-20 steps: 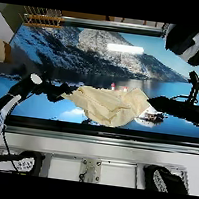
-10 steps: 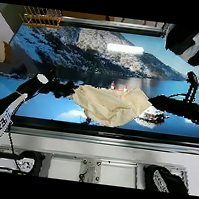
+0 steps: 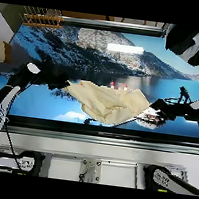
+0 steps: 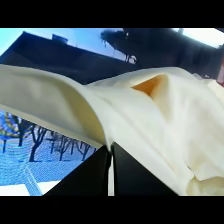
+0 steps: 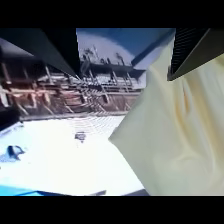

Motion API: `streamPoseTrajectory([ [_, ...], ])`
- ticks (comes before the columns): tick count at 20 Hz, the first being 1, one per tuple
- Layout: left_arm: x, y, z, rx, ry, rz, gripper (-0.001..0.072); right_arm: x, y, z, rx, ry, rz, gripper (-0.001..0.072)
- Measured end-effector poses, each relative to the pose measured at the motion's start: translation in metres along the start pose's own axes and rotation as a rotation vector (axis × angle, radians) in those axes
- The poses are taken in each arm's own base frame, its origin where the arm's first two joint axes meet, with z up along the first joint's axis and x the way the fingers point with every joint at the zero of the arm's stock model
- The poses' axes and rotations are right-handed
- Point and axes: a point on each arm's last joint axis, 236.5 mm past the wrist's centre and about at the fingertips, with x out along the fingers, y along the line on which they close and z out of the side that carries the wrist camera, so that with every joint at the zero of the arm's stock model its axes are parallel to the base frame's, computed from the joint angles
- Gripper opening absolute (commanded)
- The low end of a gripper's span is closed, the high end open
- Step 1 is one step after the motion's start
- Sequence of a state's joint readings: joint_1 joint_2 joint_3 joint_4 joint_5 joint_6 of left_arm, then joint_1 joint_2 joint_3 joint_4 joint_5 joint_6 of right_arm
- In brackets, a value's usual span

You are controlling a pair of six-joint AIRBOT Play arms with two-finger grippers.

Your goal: Fold the clothes and pants, and hang the long-sleeved shirts on hangers.

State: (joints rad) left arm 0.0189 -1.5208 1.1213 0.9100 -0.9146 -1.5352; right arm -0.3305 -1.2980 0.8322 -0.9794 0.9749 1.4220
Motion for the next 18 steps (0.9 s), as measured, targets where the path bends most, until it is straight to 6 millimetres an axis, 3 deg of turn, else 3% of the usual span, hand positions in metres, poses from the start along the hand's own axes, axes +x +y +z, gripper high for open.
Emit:
streamPoseTrajectory([
  [4, -0.002, 0.002, 0.001, 0.004, 0.003, 0.006, 0.0007, 0.046, 0.013, -0.004, 0.033, 0.050, 0.074, 0.0570],
  [6, -0.003, 0.002, 0.001, 0.006, 0.005, 0.007, 0.0007, 0.060, 0.024, -0.002, 0.022, 0.041, 0.098, 0.0066],
  [7, -0.003, 0.002, 0.001, 0.007, 0.003, 0.007, 0.0006, 0.064, 0.027, -0.002, 0.005, 0.038, 0.100, 0.0014],
  [10, -0.021, -0.005, 0.013, 0.022, -0.048, -0.005, 0.0006, 0.052, 0.050, 0.017, -0.078, -0.016, 0.138, 0.0012],
  [12, -0.062, -0.024, 0.041, 0.057, -0.165, -0.034, 0.0006, 0.018, 0.077, 0.043, -0.166, -0.095, 0.178, 0.0013],
  [13, -0.094, -0.040, 0.058, 0.087, -0.248, -0.057, 0.0006, -0.014, 0.097, 0.059, -0.237, -0.155, 0.202, 0.0013],
  [16, -0.217, -0.100, 0.085, 0.217, -0.511, -0.130, 0.0007, -0.125, 0.161, 0.085, -0.432, -0.358, 0.264, 0.0013],
  [18, -0.300, -0.140, 0.074, 0.313, -0.676, -0.174, 0.0007, -0.202, 0.199, 0.079, -0.552, -0.508, 0.293, 0.0013],
])
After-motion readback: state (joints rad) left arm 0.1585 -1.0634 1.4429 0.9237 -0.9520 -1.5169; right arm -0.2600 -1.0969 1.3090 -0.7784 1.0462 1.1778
